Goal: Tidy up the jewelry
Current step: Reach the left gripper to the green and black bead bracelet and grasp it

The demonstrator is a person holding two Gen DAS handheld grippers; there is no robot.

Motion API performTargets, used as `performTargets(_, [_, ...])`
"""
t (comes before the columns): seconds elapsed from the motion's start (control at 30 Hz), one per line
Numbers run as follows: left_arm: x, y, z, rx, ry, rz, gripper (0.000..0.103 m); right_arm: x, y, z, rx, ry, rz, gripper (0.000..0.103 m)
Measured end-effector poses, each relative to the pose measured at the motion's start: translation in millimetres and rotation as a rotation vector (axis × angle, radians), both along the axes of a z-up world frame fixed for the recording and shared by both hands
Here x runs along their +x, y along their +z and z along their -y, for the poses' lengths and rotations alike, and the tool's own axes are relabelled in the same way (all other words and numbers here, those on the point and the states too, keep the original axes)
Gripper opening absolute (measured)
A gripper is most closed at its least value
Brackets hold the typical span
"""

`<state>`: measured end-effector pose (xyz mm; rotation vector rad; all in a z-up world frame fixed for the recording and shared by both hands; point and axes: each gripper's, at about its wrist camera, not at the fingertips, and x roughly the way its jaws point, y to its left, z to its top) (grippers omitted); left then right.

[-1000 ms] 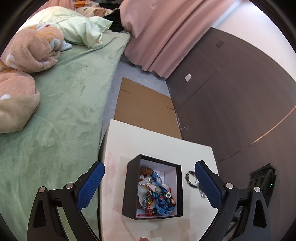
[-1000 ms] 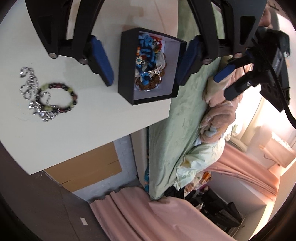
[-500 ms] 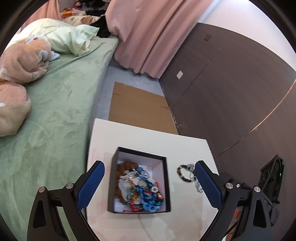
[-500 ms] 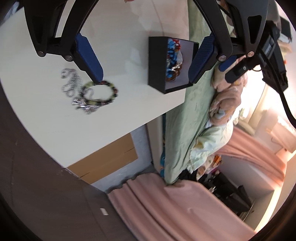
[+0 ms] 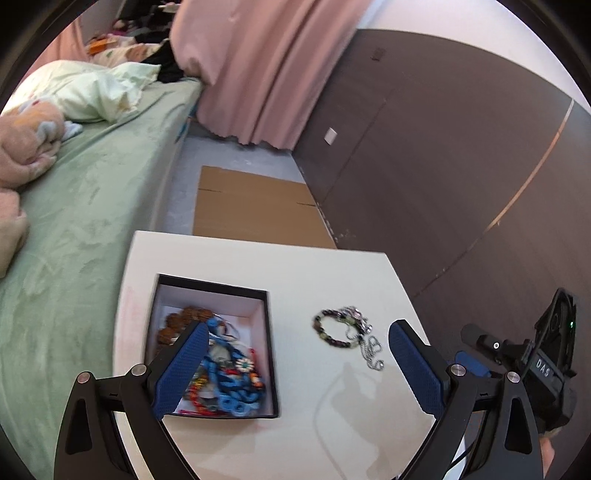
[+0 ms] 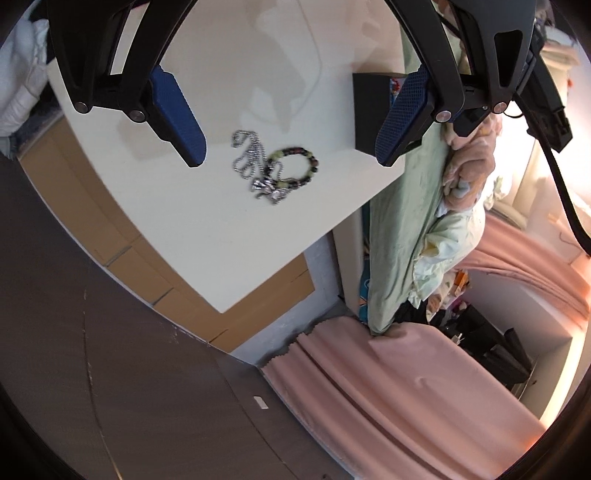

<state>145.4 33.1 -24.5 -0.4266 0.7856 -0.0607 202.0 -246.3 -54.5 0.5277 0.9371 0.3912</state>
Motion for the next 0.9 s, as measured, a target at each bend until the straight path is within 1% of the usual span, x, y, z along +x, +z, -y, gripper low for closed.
performTargets(0.13, [10,-5,25,0.057,-0.047,-0.025,0.097,2,-3,19,0.003,-0.022,-0.024,0.094])
performTargets(0.23, [20,-10,40,0.101,-0.069,-0.054,0.089,1,-3,30,-0.010,-0.046,-0.031,0.093])
performTargets(0.3, [29,-15,50,0.126,-0.082,-0.079,0.082,2,-6,37,-0.001,-0.055,-0.045,0.093])
performTargets(0.33, [33,-18,54,0.134,-0.085,-0.091,0.081,2,-8,39,0.003,-0.056,-0.054,0.093])
performTargets(0.53, [54,-36,78,0.174,-0.115,-0.150,0.073,7,-12,48,-0.010,-0.067,-0.081,0.092])
performTargets(0.6, [61,-45,83,0.186,-0.117,-0.179,0.068,10,-15,51,-0.024,-0.080,-0.096,0.092])
performTargets(0.77, [76,-61,92,0.195,-0.121,-0.229,0.065,15,-15,58,-0.017,-0.098,-0.110,0.092])
performTargets(0.83, [82,-67,96,0.215,-0.123,-0.251,0.065,17,-15,60,-0.014,-0.103,-0.112,0.092])
performTargets(0.9, [87,-73,98,0.214,-0.120,-0.272,0.058,19,-16,62,-0.007,-0.107,-0.118,0.092])
